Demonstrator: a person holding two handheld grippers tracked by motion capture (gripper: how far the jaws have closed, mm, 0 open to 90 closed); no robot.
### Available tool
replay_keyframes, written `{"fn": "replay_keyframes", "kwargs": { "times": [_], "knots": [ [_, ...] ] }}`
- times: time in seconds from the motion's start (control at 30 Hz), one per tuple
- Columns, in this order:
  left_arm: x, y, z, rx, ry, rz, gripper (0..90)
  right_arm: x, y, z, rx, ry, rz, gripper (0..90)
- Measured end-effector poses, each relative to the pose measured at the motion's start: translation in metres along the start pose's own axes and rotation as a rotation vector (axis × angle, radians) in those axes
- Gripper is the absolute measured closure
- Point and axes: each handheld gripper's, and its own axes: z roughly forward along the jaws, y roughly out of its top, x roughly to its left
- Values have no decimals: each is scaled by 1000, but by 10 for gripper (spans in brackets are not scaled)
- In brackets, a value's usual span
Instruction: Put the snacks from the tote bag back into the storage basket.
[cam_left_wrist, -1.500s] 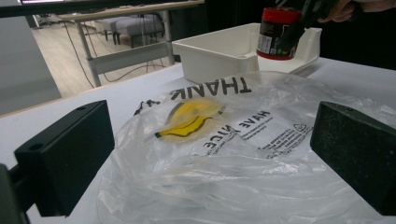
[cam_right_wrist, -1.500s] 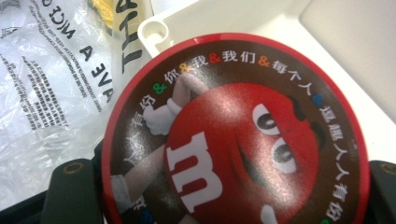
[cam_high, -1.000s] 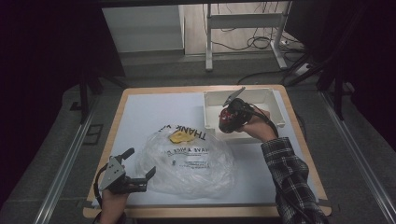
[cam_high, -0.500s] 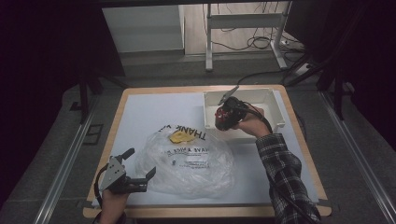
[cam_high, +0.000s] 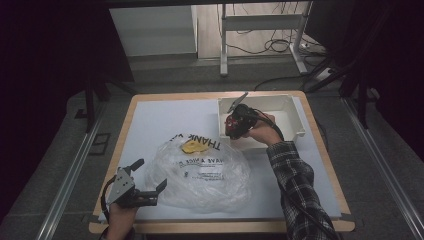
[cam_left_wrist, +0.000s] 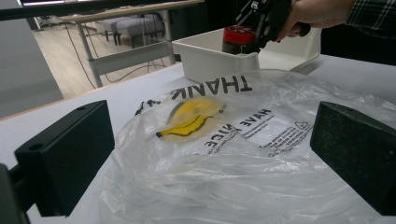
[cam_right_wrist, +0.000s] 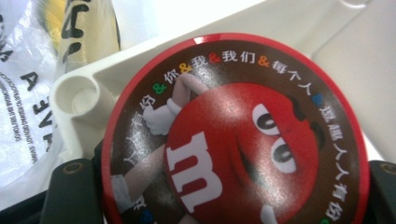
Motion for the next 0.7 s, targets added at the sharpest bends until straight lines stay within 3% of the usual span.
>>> {"fn": "replay_keyframes", "kwargs": {
  "times": [0.7],
  "knots": [
    [0, 0, 0, 2, 0, 2, 0, -7, -1, 28, 20, 23, -10, 257]
  ]
}}
